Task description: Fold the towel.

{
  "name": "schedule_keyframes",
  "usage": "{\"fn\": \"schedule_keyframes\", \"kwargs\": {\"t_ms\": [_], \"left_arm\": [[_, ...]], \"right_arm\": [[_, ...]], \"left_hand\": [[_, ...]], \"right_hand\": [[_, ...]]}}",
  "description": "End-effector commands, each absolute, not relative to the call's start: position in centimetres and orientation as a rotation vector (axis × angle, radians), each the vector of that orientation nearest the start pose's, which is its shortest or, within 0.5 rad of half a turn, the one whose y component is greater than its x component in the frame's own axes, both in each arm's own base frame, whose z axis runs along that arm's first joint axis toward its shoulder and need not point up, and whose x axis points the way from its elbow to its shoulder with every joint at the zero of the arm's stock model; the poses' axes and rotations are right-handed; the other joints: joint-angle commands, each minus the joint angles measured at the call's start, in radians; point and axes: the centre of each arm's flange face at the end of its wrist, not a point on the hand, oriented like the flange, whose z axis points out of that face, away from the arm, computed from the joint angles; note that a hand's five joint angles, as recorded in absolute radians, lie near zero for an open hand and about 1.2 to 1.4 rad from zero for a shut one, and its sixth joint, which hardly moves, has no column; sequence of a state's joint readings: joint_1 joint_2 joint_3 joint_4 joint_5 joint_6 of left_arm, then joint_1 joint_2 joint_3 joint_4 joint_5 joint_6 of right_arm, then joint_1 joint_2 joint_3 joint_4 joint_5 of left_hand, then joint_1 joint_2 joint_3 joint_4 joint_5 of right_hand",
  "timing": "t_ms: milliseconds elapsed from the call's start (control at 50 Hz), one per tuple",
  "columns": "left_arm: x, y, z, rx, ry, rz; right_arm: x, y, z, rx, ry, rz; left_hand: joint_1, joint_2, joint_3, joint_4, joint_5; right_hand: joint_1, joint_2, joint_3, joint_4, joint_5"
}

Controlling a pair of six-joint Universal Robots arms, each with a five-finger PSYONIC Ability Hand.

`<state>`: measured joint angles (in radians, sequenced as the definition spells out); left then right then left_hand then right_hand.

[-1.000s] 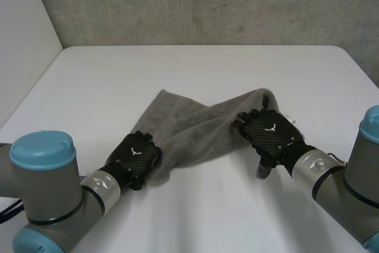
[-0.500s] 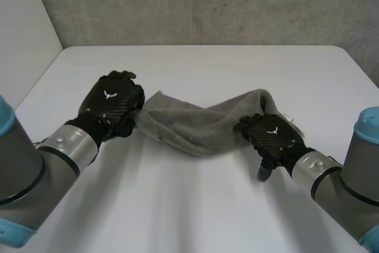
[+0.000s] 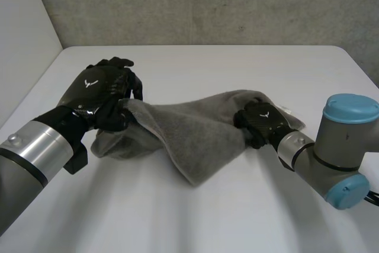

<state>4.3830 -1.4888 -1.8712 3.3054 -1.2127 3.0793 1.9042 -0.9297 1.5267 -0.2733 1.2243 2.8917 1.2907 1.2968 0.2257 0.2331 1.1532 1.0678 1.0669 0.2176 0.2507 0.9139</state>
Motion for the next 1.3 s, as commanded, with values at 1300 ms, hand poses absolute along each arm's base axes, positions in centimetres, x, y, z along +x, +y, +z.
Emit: {"fn": "schedule_keyframes", "kwargs": {"t_ms": [1300], "left_arm": [[-24.0,-20.1,24.8,-0.527,-1.852,1.705]], "right_arm": [[30.2,-32.4,24.0,-0.801,1.616,-1.646]], "left_hand": [[0.106,0.099,-0.051,-0.059,0.068]], "right_hand": [[0.13,0.131,-0.043,-0.076,0.109]]}}
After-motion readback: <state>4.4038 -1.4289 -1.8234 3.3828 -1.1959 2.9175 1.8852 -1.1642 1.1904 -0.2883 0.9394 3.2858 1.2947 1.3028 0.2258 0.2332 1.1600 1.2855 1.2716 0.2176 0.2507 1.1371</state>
